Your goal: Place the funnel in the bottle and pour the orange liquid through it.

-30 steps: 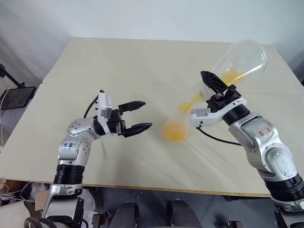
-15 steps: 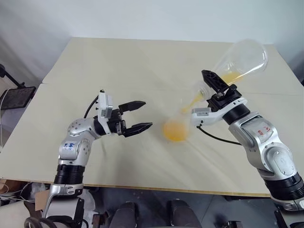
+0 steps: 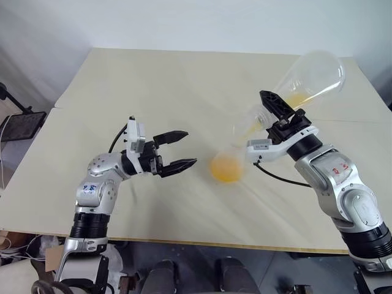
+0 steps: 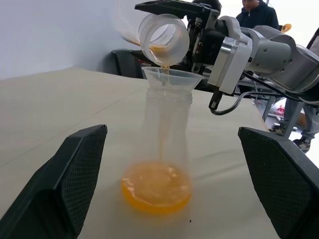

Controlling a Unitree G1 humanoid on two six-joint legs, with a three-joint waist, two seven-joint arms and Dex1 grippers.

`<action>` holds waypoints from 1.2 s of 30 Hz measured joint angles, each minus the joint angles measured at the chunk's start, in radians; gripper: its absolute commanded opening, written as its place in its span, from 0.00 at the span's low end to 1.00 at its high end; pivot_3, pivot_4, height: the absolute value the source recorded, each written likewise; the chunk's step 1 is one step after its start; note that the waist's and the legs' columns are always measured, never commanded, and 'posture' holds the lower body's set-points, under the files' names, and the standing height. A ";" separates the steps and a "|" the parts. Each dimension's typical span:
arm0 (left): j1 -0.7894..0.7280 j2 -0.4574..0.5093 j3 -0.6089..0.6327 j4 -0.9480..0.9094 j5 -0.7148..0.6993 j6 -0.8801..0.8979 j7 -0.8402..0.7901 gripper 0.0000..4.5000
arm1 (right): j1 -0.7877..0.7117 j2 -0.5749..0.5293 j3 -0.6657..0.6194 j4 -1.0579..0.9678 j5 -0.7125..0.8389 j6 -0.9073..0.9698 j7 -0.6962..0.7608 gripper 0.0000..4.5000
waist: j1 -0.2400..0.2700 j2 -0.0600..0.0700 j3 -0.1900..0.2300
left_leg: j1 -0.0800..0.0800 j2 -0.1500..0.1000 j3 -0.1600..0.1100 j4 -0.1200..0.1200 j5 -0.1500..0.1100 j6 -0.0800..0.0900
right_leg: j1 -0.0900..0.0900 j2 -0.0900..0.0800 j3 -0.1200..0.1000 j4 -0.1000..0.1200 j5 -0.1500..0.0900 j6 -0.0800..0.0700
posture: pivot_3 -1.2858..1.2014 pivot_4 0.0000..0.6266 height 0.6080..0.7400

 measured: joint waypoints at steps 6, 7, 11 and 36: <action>0.002 -0.001 -0.001 -0.004 0.000 0.000 0.001 1.00 | 0.000 -0.004 0.000 0.000 -0.008 -0.012 0.000 0.55 | 0.000 0.000 0.000 | 0.000 0.000 0.000 0.000 0.000 0.000 | 0.000 0.000 0.000 0.000 0.000 0.000 | 0.52 0.24 1.00; 0.002 -0.001 -0.001 -0.004 0.000 0.000 0.001 1.00 | 0.000 -0.004 0.000 0.000 -0.014 -0.012 0.000 0.55 | 0.000 0.000 0.000 | 0.000 0.000 0.000 0.000 0.000 0.000 | 0.000 0.000 0.000 0.000 0.000 0.000 | 0.52 0.24 1.00; 0.002 -0.001 -0.001 -0.004 0.000 0.000 0.001 1.00 | 0.000 -0.004 0.000 0.000 -0.022 -0.012 0.000 0.55 | 0.000 0.000 0.000 | 0.000 0.000 0.000 0.000 0.000 0.000 | 0.000 0.000 0.000 0.000 0.000 0.000 | 0.52 0.24 1.00; 0.002 -0.013 -0.008 -0.004 0.000 0.000 0.004 1.00 | 0.000 -0.003 0.000 0.000 -0.042 -0.013 -0.005 0.55 | 0.000 0.000 0.000 | 0.000 0.000 0.000 0.000 0.000 0.000 | 0.000 0.000 0.000 0.000 0.000 0.000 | 0.52 0.24 1.00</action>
